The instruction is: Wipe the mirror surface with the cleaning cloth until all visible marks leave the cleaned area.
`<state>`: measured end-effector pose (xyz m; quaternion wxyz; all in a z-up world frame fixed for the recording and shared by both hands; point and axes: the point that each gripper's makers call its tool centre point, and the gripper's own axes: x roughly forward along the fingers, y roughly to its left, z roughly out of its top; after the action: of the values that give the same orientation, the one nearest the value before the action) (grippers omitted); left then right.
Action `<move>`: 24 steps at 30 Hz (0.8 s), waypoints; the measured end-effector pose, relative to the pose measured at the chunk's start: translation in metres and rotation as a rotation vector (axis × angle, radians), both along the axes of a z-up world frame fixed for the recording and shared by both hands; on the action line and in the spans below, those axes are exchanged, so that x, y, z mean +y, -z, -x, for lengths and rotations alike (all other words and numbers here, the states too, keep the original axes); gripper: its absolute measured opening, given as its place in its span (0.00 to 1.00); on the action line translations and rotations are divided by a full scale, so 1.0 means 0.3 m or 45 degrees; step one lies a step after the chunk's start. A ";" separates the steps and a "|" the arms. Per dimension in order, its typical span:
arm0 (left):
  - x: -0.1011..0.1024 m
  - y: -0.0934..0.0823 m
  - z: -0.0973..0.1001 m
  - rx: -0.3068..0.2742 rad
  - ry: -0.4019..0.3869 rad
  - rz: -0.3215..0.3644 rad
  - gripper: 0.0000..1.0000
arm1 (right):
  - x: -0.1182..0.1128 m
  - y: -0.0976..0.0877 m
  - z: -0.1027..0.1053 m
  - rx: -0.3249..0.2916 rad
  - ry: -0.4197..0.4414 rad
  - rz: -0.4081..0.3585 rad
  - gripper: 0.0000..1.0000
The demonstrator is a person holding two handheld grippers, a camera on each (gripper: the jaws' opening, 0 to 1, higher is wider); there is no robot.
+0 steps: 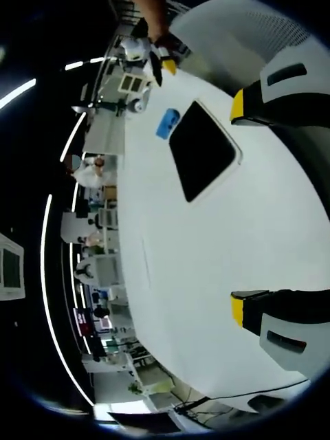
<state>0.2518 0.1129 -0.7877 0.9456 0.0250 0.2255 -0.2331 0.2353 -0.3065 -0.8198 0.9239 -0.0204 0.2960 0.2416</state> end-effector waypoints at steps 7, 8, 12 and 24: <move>-0.015 0.003 -0.002 -0.002 0.034 -0.016 1.00 | -0.023 0.016 -0.001 0.004 0.025 0.055 1.00; -0.015 -0.001 -0.005 -0.012 0.038 -0.021 1.00 | -0.020 0.019 0.001 0.007 0.024 0.054 1.00; -0.011 0.000 -0.020 -0.011 0.038 -0.016 1.00 | -0.016 0.029 0.006 0.025 0.035 0.046 1.00; -0.020 -0.017 -0.033 -0.048 0.062 -0.008 0.99 | 0.017 0.082 0.023 0.095 0.039 0.109 1.00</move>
<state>0.2617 0.1070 -0.7826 0.9436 0.0379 0.2077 -0.2549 0.2285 -0.3014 -0.8445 0.9141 -0.0466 0.3406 0.2150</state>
